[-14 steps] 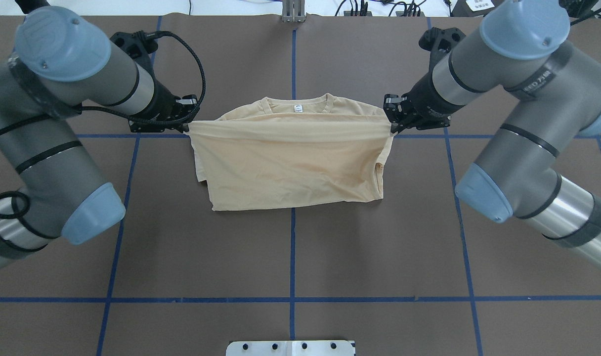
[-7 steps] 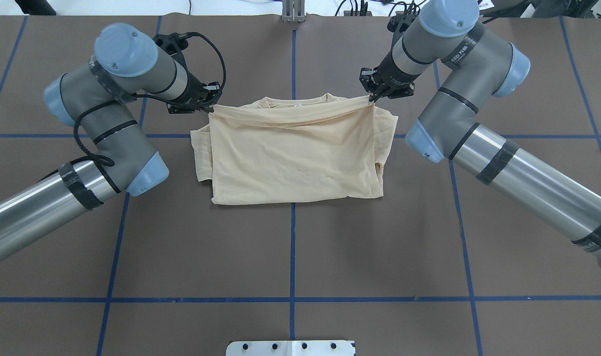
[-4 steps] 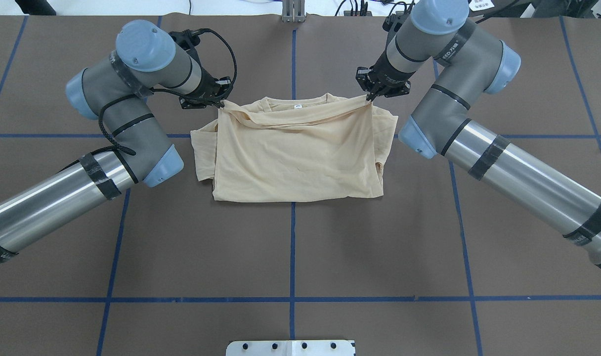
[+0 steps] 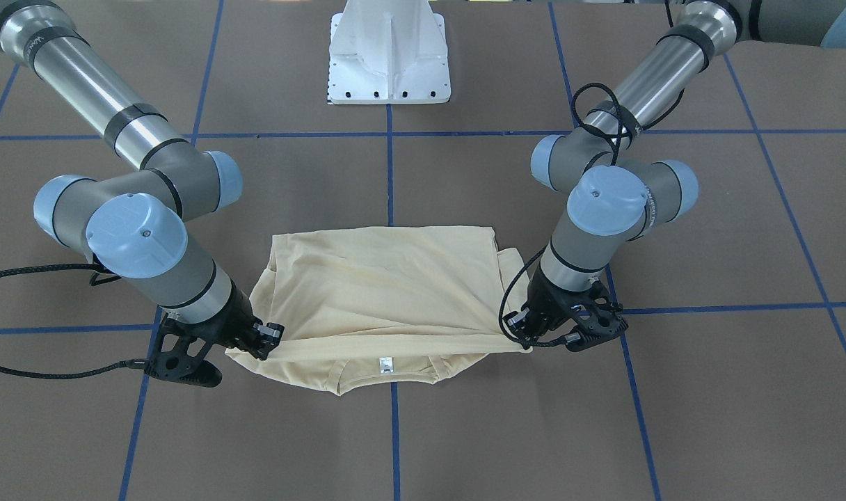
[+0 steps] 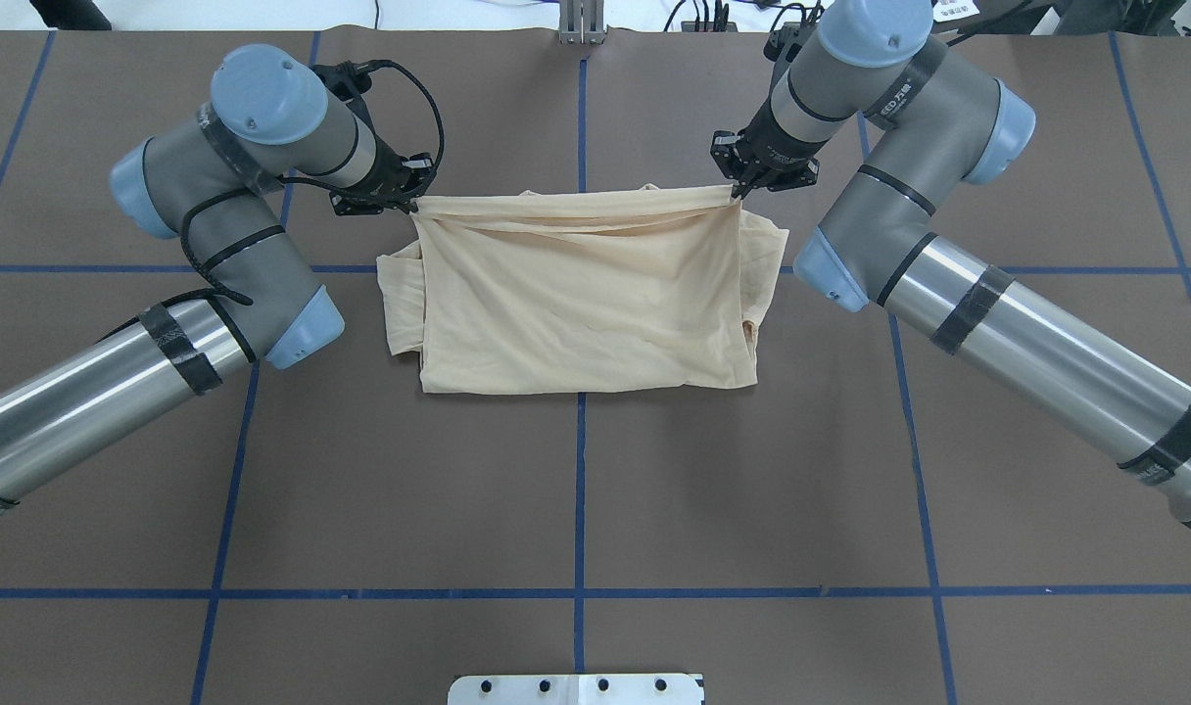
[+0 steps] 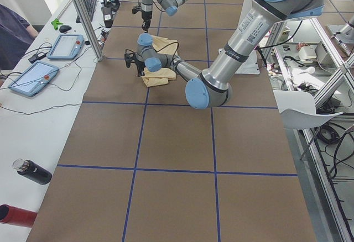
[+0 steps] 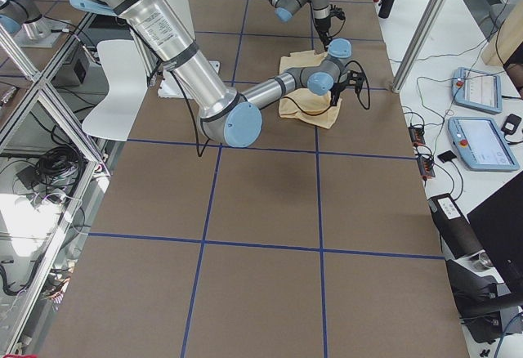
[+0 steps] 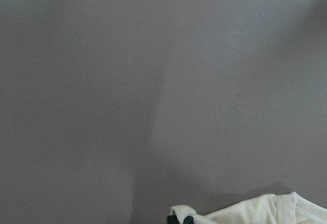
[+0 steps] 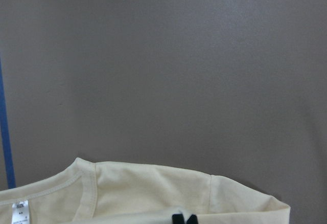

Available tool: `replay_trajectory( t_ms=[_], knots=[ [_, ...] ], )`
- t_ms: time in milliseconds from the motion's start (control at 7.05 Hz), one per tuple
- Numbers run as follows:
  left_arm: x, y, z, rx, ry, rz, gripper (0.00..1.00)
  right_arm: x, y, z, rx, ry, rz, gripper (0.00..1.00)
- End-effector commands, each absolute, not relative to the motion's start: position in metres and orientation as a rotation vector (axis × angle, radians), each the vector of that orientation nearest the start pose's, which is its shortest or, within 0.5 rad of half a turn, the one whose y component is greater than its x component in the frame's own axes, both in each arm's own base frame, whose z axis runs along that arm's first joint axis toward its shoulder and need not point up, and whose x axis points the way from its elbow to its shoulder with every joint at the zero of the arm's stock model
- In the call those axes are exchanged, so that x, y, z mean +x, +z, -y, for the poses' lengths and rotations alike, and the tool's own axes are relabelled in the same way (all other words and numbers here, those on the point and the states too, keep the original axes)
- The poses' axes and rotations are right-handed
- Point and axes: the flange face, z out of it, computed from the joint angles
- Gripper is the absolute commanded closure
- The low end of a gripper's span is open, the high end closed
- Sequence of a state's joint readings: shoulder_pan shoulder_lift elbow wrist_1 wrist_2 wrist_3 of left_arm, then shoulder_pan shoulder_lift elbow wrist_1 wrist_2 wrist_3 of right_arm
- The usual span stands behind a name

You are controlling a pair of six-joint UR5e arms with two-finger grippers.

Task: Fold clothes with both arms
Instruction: 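Lay the hem down at the collar and open both grippers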

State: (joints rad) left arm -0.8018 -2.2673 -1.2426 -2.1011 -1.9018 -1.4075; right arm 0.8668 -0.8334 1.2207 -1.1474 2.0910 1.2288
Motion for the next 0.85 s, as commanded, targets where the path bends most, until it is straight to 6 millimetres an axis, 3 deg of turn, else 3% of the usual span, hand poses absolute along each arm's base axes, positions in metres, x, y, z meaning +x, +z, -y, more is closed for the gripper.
replay_trajectory(
  t_ms=[0,284,425,567,709],
  knots=[
    [0.464,0.334,0.627,0.152,-0.455,-0.923,1.0,-0.44,0.32,0.65,0.045,0.279,0.927,1.0],
    [0.465,0.324,0.627,0.158,-0.449,-0.937,1.0,-0.433,0.32,0.655,0.048,0.291,0.926,1.0],
    [0.464,0.321,0.625,0.16,-0.446,-0.942,0.95,-0.434,0.32,0.655,0.048,0.29,0.928,1.0],
    [0.461,0.326,0.625,0.162,-0.451,-0.937,0.2,-0.434,0.318,0.655,0.051,0.289,0.933,1.0],
    [0.46,0.324,0.624,0.165,-0.45,-0.941,0.0,-0.435,0.32,0.653,0.055,0.283,0.935,0.19]
  ],
)
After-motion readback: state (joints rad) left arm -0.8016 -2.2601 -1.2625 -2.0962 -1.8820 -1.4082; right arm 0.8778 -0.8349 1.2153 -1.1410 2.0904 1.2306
